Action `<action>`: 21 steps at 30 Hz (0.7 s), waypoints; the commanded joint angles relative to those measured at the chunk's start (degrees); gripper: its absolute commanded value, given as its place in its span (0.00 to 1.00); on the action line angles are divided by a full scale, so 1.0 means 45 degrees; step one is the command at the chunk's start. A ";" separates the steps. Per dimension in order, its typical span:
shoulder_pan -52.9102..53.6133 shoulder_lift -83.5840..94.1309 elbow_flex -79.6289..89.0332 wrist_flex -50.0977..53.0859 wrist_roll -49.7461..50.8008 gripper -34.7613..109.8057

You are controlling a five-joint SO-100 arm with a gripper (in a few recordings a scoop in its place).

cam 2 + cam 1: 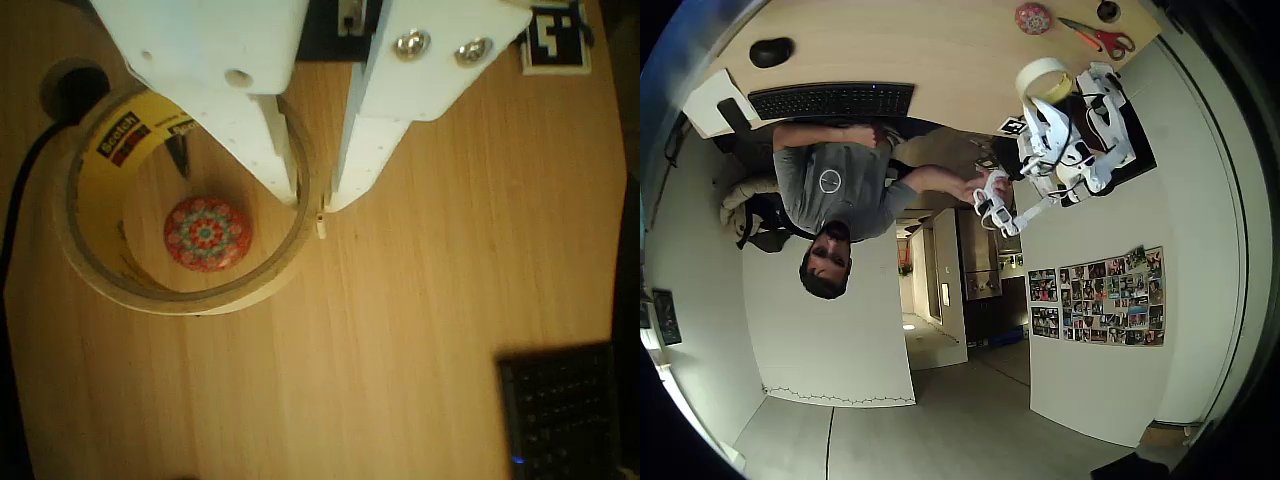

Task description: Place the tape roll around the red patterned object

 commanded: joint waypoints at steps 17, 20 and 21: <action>-0.0195 0.2969 0.9473 -0.6758 0.0137 0.24; 0.0391 0.2422 0.9238 -0.6387 0.0195 0.24; 0.0605 0.2344 0.9258 -0.6348 0.0137 0.24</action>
